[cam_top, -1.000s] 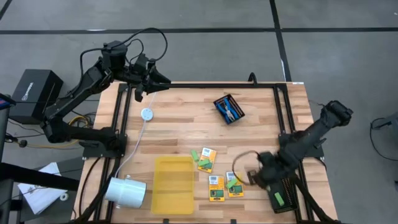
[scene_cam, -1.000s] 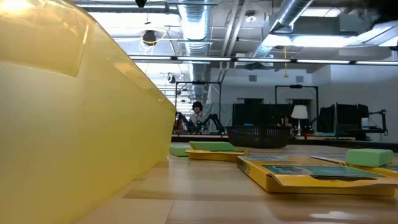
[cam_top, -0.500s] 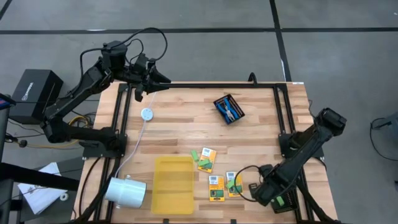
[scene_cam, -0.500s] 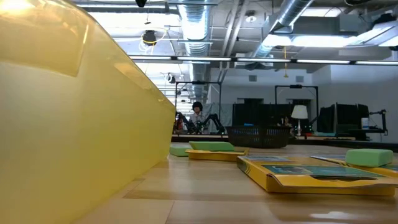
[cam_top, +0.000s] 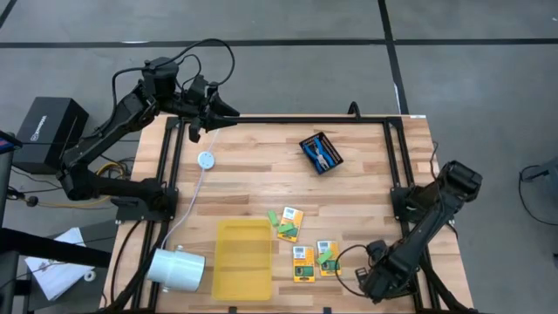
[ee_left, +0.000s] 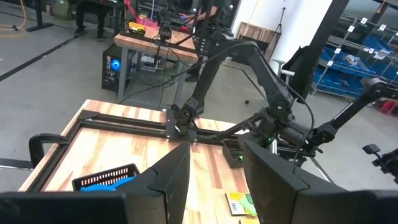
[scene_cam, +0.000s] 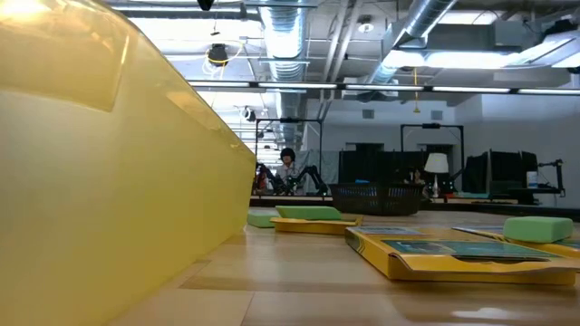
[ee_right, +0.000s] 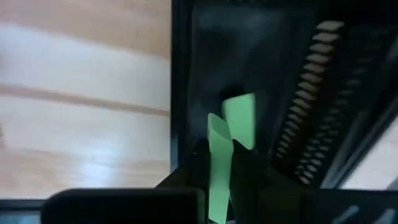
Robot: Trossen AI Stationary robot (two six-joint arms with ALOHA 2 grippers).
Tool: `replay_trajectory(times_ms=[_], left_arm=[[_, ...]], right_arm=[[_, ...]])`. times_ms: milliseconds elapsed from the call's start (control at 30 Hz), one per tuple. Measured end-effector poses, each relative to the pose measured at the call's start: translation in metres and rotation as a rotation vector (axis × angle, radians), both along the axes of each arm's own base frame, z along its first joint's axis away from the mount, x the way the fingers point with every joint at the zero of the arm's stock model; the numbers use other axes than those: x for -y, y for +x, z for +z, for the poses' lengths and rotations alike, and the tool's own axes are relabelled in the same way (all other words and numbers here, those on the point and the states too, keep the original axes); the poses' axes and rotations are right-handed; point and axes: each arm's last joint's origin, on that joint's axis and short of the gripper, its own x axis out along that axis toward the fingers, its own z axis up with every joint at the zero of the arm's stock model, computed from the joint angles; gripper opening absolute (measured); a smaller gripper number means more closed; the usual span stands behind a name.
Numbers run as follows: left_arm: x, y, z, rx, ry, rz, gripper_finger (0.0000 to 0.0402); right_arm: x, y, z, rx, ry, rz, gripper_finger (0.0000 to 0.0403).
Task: Pick & Place School Supplies
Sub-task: Put the green eraser into the bottom black bin
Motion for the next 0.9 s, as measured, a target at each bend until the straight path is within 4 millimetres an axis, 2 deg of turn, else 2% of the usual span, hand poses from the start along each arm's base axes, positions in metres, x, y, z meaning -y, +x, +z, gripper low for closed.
replay_trajectory(times_ms=[200, 300, 567, 900], left_arm=[[0.000, 0.000, 0.000, 0.000, -0.001, 0.000, 0.0143], [0.000, 0.000, 0.000, -0.001, -0.001, 0.000, 0.0143], [0.000, 0.000, 0.000, -0.002, -0.006, 0.002, 0.0143], [0.000, 0.000, 0.000, -0.002, -0.005, 0.003, 0.0143]], right_arm=[[0.004, -0.009, -0.031, 0.045, 0.047, 0.018, 0.0022], [0.011, -0.011, -0.039, 0.061, 0.039, 0.012, 0.0022], [0.032, -0.001, -0.032, 0.169, 0.004, -0.026, 0.0022], [0.058, 0.026, -0.030, 0.274, -0.012, -0.012, 0.0022]])
